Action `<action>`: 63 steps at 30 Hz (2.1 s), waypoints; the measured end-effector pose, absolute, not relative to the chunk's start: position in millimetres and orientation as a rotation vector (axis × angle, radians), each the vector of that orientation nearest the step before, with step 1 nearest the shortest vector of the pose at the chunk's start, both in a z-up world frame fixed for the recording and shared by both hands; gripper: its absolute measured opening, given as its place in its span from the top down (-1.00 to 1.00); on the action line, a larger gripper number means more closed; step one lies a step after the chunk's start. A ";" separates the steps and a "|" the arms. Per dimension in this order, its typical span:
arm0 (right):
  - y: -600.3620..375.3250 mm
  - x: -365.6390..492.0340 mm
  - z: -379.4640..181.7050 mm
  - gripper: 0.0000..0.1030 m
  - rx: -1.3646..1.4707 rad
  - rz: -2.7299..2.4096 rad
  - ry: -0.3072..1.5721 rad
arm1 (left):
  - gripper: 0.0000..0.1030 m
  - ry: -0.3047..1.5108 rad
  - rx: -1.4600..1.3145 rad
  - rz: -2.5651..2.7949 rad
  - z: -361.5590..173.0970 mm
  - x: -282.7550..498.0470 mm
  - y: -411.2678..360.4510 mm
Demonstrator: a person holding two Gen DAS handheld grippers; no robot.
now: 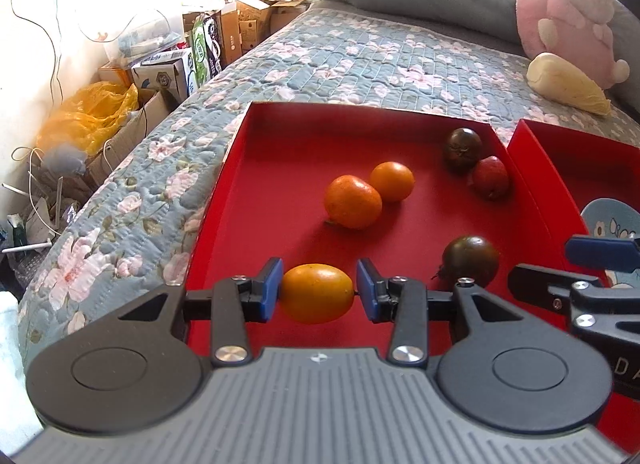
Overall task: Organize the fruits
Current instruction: 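Grasp and lift a dark brown tomato with the right tool while the left holds the yellow tomato, then carry both tomatoes over the blue plate and open both tools to release them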
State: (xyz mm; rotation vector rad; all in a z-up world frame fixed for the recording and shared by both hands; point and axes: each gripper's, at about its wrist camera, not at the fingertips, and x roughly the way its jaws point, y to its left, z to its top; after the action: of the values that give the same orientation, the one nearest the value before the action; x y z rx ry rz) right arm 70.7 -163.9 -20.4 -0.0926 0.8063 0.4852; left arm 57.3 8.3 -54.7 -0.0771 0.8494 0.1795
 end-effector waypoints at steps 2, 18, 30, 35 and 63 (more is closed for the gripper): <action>-159.8 76.6 -24.4 -0.16 -0.080 0.484 0.813 | 0.09 0.856 -0.070 0.182 -56.6 58.0 9.3; -118.0 76.7 -50.3 0.02 -0.411 0.537 0.815 | 0.09 0.882 -0.053 0.210 -65.7 64.7 10.9; -138.2 76.2 -40.1 0.24 -0.263 0.522 0.772 | 0.09 0.851 -0.064 0.138 -60.3 61.5 2.1; -158.6 56.4 -25.1 0.24 -0.181 0.479 0.678 | 0.09 0.805 -0.063 0.128 -51.7 54.3 0.0; -236.9 0.9 7.5 0.24 -0.017 0.404 0.545 | 0.09 0.658 0.071 -0.053 -12.2 20.7 -88.4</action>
State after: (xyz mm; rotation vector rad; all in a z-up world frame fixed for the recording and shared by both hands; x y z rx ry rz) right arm 0.9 -236.9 7.5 -0.0172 0.5451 0.4044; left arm 20.7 -88.4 -12.2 0.0707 0.6578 -0.0528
